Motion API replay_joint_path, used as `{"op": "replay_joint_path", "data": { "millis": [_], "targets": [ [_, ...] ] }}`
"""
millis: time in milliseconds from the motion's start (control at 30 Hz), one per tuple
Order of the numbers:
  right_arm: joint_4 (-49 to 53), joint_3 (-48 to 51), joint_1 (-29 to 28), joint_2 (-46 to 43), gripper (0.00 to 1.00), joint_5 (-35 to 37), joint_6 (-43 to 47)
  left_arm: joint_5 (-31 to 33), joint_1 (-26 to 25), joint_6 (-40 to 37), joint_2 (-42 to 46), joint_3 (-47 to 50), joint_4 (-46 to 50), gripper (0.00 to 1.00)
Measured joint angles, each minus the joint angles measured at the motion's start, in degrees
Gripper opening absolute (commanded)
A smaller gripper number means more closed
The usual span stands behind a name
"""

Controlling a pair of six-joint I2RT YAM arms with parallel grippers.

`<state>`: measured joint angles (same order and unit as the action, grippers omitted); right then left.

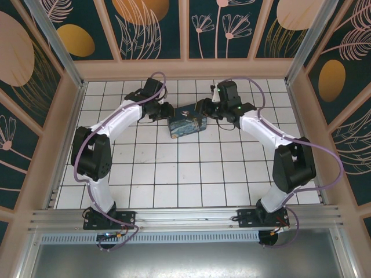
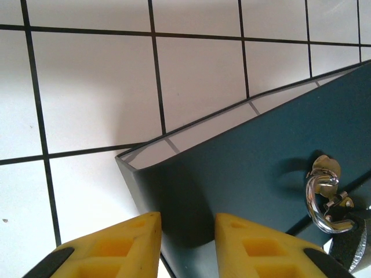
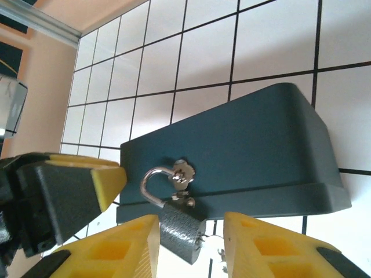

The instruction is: Unlock a padlock with a key

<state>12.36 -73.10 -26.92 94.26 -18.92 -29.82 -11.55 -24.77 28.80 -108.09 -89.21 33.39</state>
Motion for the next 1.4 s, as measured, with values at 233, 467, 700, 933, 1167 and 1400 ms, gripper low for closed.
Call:
{"op": "replay_joint_path", "data": {
  "millis": [233,467,700,933,1167,1400],
  "targets": [
    [0.02,1.01,-8.76,-0.74,0.56,7.87,11.19,0.48,0.00,-0.09,-1.05,-2.05,1.75,0.33],
    [-1.07,4.04,-8.83,-2.89,0.62,9.57,33.35,0.48,0.24,-0.98,-1.38,-6.34,5.20,0.41],
    [-1.81,4.07,-5.49,-3.87,0.64,4.02,55.30,0.50,1.53,-1.84,-2.05,-8.81,5.66,0.57],
    [-1.51,2.73,-2.40,-1.68,0.67,-2.49,67.80,0.00,2.40,-1.81,-3.52,-8.79,5.51,0.65],
    [-1.42,2.21,-2.54,1.84,0.67,-3.69,73.79,-0.22,2.40,-1.84,-4.68,-8.79,4.72,0.65],
    [-1.40,1.16,-3.02,3.02,0.67,-4.15,76.00,-0.70,2.93,-1.86,-5.64,-8.79,3.69,0.65]
  ]
}}
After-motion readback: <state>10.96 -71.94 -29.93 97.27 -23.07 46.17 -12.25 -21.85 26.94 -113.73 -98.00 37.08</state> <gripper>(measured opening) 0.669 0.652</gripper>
